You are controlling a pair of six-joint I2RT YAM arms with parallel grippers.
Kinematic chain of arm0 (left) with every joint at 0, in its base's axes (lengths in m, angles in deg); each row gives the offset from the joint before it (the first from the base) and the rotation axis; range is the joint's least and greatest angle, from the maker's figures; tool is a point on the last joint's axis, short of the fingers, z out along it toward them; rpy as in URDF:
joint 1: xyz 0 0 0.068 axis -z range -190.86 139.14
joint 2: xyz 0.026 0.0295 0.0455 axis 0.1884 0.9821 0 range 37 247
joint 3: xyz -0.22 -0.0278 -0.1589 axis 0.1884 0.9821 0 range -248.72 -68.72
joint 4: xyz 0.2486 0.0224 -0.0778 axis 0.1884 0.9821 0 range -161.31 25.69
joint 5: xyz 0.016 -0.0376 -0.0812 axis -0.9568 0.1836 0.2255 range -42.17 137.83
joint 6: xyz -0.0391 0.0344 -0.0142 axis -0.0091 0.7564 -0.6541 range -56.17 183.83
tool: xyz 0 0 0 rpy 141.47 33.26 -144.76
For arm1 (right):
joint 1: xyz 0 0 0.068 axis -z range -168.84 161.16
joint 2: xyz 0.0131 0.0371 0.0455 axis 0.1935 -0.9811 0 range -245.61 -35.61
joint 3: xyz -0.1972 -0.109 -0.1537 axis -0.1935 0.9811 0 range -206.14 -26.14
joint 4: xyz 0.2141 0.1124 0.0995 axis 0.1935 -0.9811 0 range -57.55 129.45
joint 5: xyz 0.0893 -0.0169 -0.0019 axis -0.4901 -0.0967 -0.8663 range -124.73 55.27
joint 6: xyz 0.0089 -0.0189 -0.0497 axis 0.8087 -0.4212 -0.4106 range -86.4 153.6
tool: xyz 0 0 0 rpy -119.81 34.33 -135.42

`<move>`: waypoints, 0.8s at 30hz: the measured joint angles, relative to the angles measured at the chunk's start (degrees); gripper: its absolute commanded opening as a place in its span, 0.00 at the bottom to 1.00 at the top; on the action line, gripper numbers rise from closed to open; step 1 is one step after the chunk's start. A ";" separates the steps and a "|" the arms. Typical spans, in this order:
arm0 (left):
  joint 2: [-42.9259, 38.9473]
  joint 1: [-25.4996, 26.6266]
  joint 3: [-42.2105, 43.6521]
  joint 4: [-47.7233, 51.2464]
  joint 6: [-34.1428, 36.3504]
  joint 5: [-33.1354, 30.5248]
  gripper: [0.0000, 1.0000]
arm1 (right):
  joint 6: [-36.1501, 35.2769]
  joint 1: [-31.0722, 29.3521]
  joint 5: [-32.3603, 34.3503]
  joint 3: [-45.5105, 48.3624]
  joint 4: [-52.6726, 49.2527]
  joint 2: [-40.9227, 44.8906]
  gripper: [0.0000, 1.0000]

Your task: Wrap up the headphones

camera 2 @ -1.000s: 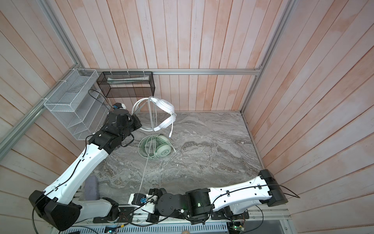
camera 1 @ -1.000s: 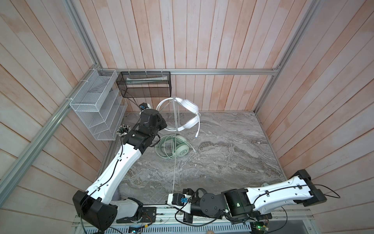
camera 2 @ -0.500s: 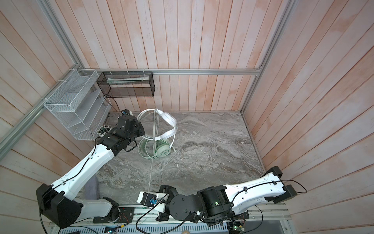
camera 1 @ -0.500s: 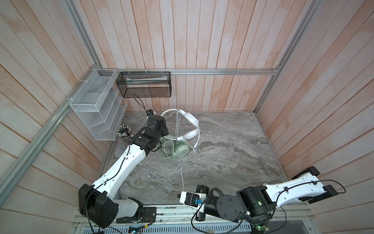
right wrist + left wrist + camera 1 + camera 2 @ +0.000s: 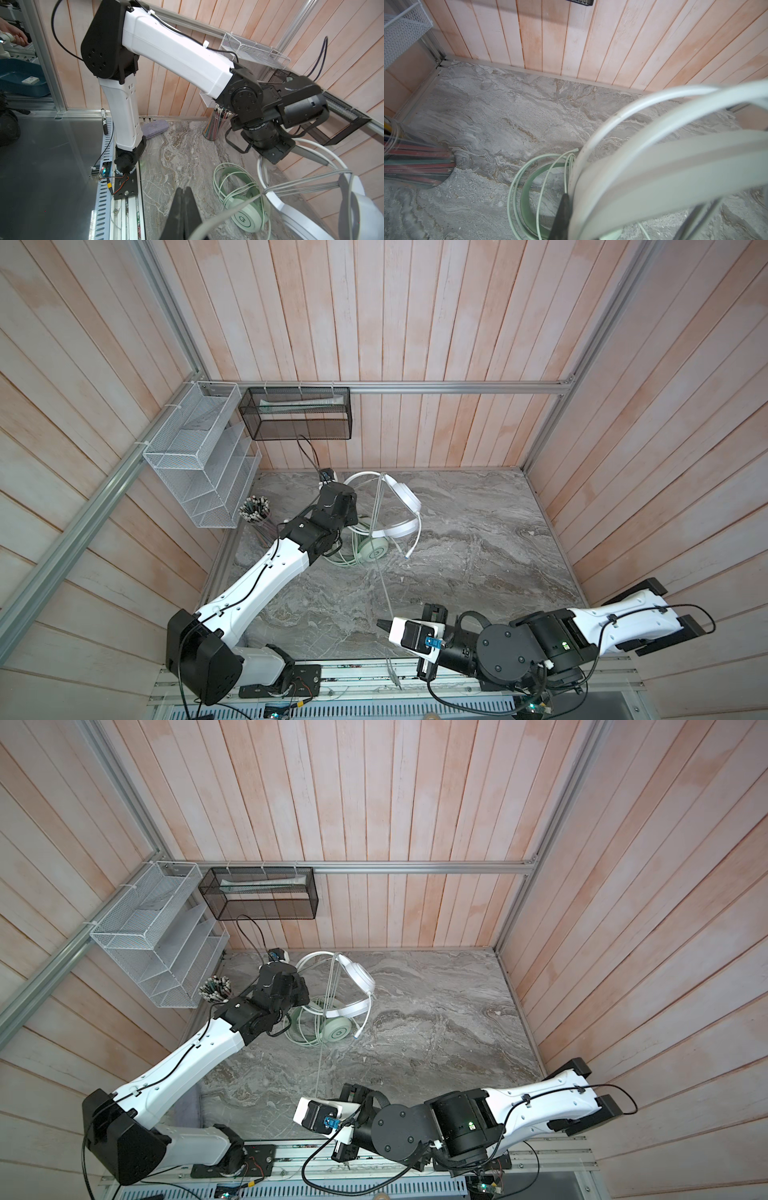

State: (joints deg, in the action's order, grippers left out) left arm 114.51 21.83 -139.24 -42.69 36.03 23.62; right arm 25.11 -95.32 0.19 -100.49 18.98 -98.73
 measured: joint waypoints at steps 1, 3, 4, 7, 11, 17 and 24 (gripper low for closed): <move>-0.20 0.81 0.37 0.00 0.20 -0.74 0.00 | -0.81 0.02 0.17 -0.26 -0.17 0.00 0.00; -0.70 2.56 1.49 -0.11 0.46 -2.62 0.00 | -2.12 0.68 -0.20 -0.59 -0.31 0.09 0.00; -0.98 3.69 2.21 -0.15 0.66 -3.96 0.00 | -2.58 1.49 -0.72 -0.72 -0.31 0.24 0.00; -1.20 7.06 3.41 0.15 1.18 -7.69 0.00 | -3.85 5.70 -3.21 -1.60 -0.31 1.22 0.00; -2.12 12.17 5.51 -0.68 1.55 -12.20 0.00 | -4.92 11.80 -6.40 -3.34 -0.15 2.27 0.00; -6.56 20.28 10.88 -2.03 2.25 -17.20 0.00 | -5.25 25.16 -13.57 -3.43 -0.13 2.36 0.00; -8.66 26.86 12.85 -3.63 2.97 -21.27 0.00 | -4.44 42.05 -21.22 -2.73 3.02 2.21 0.00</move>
State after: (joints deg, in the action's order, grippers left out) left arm 105.86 48.69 -126.39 -46.32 39.01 2.35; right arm 20.67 -53.27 -21.04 -103.22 21.99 -96.52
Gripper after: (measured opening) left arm 0.080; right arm 0.053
